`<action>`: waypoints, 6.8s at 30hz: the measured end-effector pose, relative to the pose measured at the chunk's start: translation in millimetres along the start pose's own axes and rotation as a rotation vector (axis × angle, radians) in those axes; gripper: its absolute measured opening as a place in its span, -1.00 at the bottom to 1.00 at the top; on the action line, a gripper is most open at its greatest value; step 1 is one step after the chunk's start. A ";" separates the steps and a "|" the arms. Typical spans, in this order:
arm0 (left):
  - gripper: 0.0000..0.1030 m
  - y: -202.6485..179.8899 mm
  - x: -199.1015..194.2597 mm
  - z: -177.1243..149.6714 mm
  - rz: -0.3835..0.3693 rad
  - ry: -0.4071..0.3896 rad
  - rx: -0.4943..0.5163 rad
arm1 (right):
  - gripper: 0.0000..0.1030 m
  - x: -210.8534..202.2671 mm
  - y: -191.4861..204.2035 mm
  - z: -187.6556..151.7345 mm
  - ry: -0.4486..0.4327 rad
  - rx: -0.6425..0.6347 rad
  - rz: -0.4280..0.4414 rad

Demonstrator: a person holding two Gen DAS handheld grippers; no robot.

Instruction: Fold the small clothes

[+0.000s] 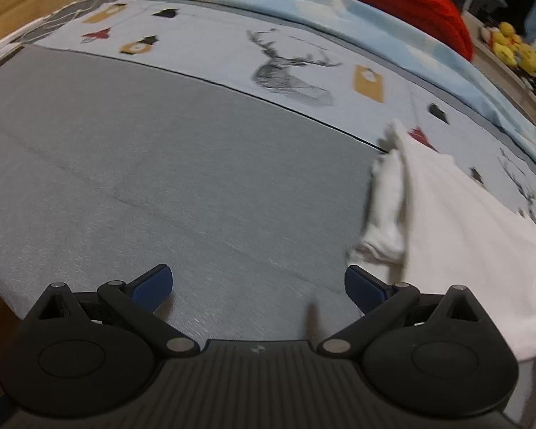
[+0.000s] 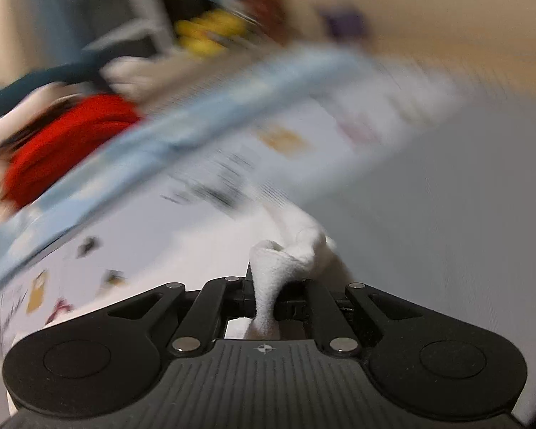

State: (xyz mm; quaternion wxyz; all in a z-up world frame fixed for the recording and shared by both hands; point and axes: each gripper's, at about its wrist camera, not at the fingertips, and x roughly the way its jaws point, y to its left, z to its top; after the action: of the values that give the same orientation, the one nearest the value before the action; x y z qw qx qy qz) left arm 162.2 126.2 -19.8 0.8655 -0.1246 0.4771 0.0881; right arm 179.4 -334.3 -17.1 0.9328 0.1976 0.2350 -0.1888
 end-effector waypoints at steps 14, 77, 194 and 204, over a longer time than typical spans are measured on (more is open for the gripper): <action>0.99 29.6 -0.3 -1.4 -0.004 0.005 -0.074 | -0.91 -51.4 236.6 -232.8 -0.024 -1.123 0.483; -0.83 -42.7 32.1 -24.1 -0.318 0.182 -0.236 | -1.00 211.0 223.4 6.5 0.713 -0.730 0.592; 0.99 -130.4 -5.1 -2.9 0.004 -0.233 0.302 | 0.70 -39.8 110.0 -109.8 0.213 -0.486 0.266; 0.99 -133.0 -4.8 -6.0 0.015 -0.243 0.319 | 0.70 -39.2 107.4 -109.8 0.227 -0.468 0.271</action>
State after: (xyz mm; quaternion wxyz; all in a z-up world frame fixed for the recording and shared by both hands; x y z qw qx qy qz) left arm 191.0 -2.6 -1.3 0.9248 0.0291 0.3781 0.0320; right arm 155.2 -182.5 -56.0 0.9375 0.0268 0.3465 0.0203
